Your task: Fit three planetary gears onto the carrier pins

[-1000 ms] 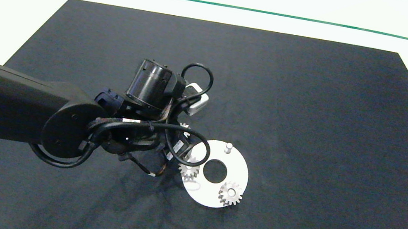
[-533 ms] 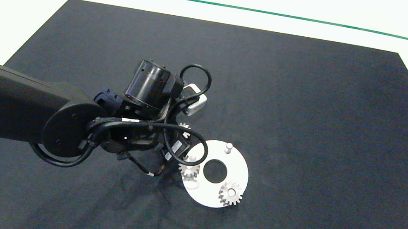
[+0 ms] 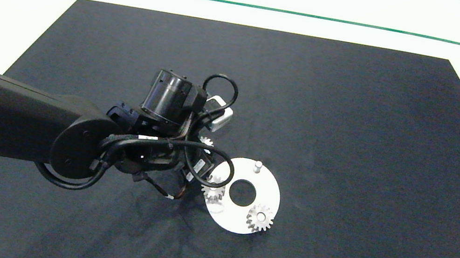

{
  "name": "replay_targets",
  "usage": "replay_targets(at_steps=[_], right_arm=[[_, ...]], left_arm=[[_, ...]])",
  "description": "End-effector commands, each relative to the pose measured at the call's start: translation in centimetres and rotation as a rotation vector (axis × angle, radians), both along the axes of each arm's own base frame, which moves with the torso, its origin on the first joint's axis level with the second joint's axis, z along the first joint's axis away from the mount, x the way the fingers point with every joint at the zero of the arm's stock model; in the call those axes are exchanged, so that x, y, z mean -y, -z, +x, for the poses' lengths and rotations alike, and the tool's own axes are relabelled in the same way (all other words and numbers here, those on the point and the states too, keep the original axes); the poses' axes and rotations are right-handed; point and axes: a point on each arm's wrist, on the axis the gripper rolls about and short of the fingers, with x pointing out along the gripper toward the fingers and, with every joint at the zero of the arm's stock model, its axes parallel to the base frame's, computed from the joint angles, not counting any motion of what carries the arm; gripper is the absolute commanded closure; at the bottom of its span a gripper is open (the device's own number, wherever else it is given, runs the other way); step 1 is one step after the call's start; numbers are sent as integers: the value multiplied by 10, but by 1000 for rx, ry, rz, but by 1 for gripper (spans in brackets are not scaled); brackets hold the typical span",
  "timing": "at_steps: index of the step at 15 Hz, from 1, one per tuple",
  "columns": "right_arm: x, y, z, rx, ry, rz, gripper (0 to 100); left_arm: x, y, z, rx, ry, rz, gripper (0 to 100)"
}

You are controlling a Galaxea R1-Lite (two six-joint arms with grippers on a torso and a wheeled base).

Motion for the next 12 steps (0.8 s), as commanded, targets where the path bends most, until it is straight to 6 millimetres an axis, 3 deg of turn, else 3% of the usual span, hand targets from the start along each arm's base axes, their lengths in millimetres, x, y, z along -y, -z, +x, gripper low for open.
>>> replay_targets(at_steps=[1,12], right_arm=[[0,0,0,-5,1,-3,0],[0,1,0,-7,3,-4,0]], left_arm=[[-1,1,1,-2,-3,5,65],[-2,0,1,1,-6,3,87]])
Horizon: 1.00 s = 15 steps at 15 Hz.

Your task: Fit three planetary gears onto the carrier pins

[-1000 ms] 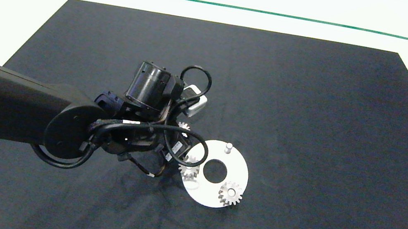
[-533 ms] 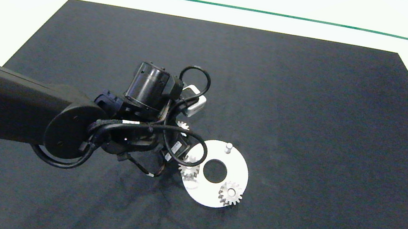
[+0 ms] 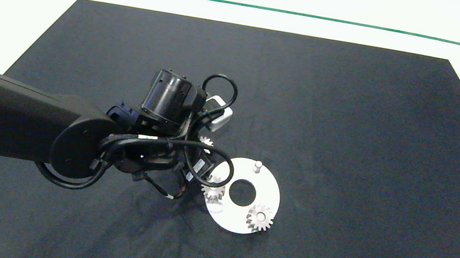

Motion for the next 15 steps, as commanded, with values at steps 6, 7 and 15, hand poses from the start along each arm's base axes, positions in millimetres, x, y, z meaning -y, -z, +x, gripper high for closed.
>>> replay_targets(at_steps=[6,7,15], right_arm=[[0,1,-1,1,2,-2,0],[0,0,-1,2,2,-2,0],[0,-2,-3,12,5,-1,0]], left_arm=[[-2,-20,-4,54,7,-23,90],[-3,-23,-6,59,10,-26,90],[37,-44,-71,92,220,-63,90]])
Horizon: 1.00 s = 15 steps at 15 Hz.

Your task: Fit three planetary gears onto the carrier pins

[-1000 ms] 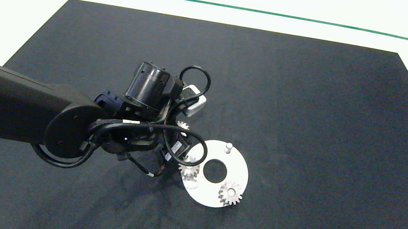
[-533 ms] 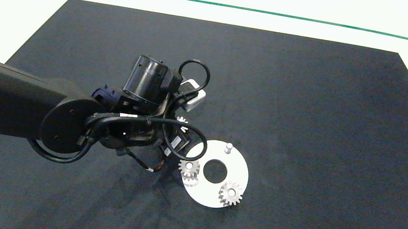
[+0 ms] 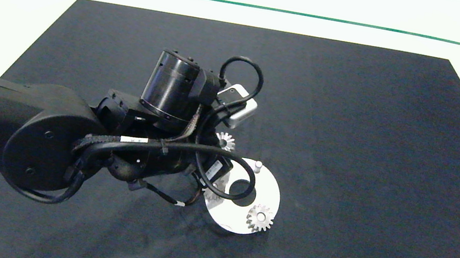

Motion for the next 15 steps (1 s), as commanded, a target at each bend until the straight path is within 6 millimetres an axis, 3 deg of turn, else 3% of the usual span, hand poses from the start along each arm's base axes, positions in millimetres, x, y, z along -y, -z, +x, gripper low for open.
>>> replay_targets(at_steps=[1,4,8,15], right_arm=[[0,0,0,-3,4,-3,0],[0,0,-1,-2,4,-2,0],[0,1,-2,3,4,-1,0],[1,3,-2,-8,1,-4,0]], left_arm=[[19,-11,-34,23,101,-11,90],[37,-2,-37,12,111,28,90],[55,12,-22,-6,104,51,90],[53,14,-2,-3,58,46,90]])
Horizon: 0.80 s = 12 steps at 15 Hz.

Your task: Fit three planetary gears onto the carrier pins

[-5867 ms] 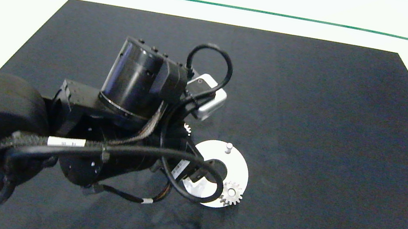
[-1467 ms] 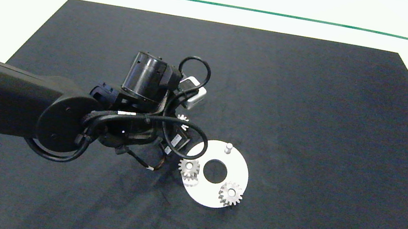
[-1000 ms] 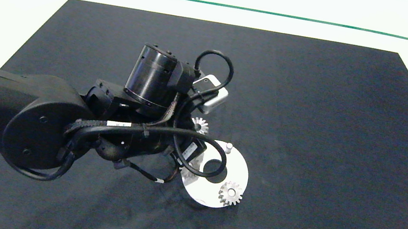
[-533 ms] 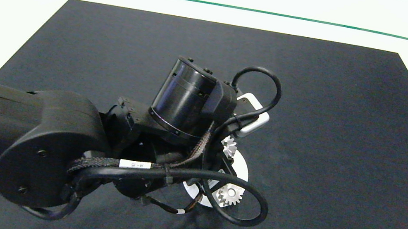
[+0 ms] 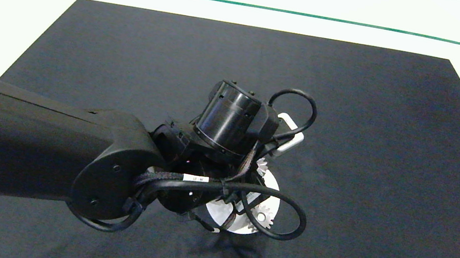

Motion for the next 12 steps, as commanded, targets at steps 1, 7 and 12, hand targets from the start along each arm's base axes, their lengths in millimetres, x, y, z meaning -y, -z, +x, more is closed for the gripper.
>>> replay_targets(at_steps=[1,7,12], right_arm=[[0,1,0,-7,2,-3,0],[0,1,0,-10,2,-4,0],[0,1,-1,-7,0,-3,0]], left_arm=[[2,-2,12,12,-23,-10,90],[6,-4,16,12,-24,-10,90],[9,2,19,3,-25,-1,90]])
